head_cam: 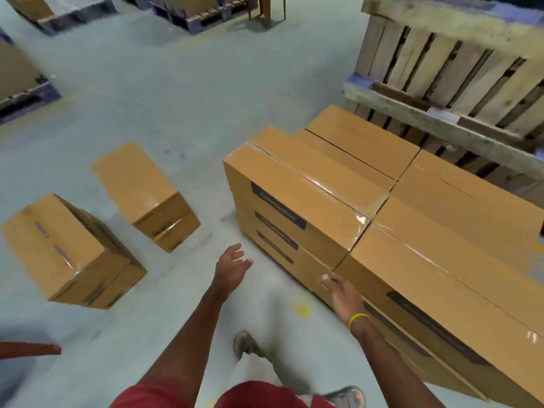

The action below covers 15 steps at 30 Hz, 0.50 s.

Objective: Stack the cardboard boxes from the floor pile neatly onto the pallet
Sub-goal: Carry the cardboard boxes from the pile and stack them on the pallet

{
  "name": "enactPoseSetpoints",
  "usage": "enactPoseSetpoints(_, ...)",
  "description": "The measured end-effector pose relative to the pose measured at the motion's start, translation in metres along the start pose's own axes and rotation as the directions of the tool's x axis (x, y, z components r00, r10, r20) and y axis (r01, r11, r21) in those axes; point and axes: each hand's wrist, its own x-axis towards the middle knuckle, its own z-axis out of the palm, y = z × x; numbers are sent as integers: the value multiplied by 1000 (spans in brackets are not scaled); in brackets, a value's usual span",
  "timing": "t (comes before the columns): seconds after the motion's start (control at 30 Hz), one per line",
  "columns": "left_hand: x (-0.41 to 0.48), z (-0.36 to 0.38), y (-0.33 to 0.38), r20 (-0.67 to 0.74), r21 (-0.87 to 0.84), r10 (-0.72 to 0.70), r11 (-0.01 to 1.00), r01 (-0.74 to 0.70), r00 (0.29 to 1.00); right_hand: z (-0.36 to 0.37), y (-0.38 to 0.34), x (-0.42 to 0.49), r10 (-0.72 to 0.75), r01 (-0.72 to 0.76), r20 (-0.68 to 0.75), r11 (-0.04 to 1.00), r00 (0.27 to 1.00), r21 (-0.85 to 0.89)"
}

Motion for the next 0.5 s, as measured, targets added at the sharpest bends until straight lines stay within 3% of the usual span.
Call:
enactPoseSetpoints(0.27, 45, -154, 4, -188, -124, 20, 991, -44, 982, 160, -160, 43, -186, 219, 238, 969, 953, -117)
enactPoseSetpoints(0.5, 63, -270, -21, -328, -155, -19, 987, -34, 945, 283, -236, 58, -236, 342, 411, 917, 881, -206)
